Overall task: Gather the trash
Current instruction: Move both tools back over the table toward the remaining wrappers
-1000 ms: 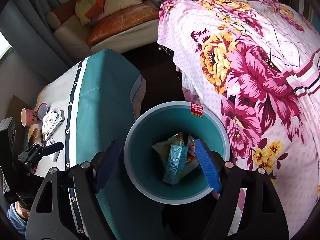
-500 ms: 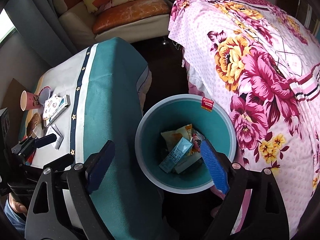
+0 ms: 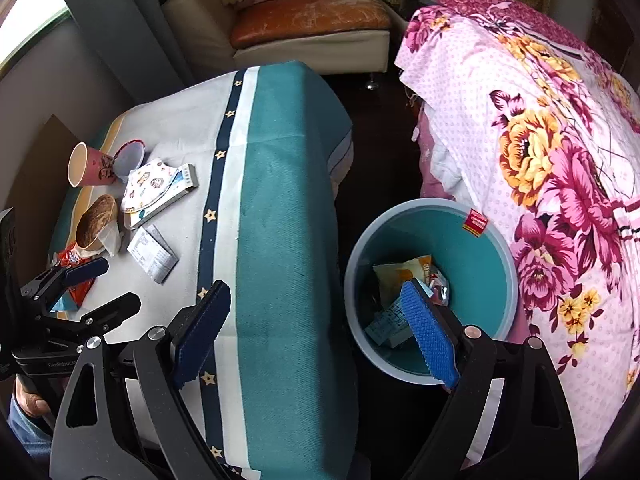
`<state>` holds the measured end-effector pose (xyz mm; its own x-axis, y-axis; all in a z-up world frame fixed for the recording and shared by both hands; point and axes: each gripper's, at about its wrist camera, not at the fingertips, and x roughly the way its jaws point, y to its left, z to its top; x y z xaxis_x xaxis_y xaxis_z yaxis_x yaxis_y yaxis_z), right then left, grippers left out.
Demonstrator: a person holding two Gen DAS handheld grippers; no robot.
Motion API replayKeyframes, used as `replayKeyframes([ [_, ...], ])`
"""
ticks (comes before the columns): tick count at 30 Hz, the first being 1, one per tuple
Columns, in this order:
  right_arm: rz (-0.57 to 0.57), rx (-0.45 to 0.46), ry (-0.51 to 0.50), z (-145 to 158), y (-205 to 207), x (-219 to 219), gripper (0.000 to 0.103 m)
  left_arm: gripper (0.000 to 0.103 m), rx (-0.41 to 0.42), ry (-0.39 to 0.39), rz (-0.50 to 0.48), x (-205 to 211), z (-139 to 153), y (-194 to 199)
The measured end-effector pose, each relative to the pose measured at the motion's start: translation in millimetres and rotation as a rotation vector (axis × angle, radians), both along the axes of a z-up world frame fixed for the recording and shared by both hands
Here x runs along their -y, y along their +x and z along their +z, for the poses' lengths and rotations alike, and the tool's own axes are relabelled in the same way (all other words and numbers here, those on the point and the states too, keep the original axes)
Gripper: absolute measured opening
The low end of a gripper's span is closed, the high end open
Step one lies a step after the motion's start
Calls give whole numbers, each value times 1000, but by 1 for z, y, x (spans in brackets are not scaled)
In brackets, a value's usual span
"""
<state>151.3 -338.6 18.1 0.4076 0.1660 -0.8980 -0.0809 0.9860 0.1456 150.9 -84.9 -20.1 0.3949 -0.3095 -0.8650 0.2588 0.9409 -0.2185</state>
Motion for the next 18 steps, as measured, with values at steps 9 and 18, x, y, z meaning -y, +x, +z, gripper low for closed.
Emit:
replayKeyframes([
  [9,114,-24,-22,-2,3,-73,83,94,36,52,102,-75,8,-19],
  [18,244,-52,-34,-9,3,-157,83,94,72,143,286,-175,4,-46],
])
